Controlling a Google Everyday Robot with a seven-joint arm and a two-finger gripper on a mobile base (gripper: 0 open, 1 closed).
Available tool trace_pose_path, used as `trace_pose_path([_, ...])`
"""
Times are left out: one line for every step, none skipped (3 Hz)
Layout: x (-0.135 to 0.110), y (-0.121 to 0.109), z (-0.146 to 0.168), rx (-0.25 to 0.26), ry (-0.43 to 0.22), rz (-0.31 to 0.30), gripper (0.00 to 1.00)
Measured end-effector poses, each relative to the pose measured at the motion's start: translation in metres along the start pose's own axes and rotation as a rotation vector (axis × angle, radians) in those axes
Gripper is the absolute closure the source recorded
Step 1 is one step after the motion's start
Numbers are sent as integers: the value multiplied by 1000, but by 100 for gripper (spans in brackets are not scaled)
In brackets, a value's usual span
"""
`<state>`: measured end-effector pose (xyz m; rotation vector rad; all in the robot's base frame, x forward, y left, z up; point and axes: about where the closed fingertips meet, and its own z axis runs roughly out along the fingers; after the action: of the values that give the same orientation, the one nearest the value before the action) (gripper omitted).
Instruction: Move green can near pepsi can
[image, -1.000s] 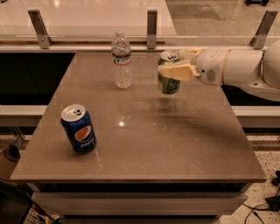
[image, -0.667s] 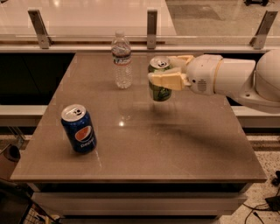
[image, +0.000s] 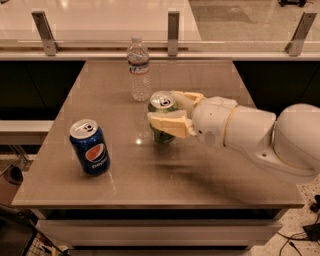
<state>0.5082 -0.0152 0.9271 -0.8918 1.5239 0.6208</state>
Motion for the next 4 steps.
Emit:
trace_pose_path([8,46,7,-7,-33,28,100])
trace_pose_path([18,80,18,-25,-42,52,100])
trace_pose_path([16,86,21,-34,-41,48,82])
trace_pose_path([15,88,22,-37,-41,46,58])
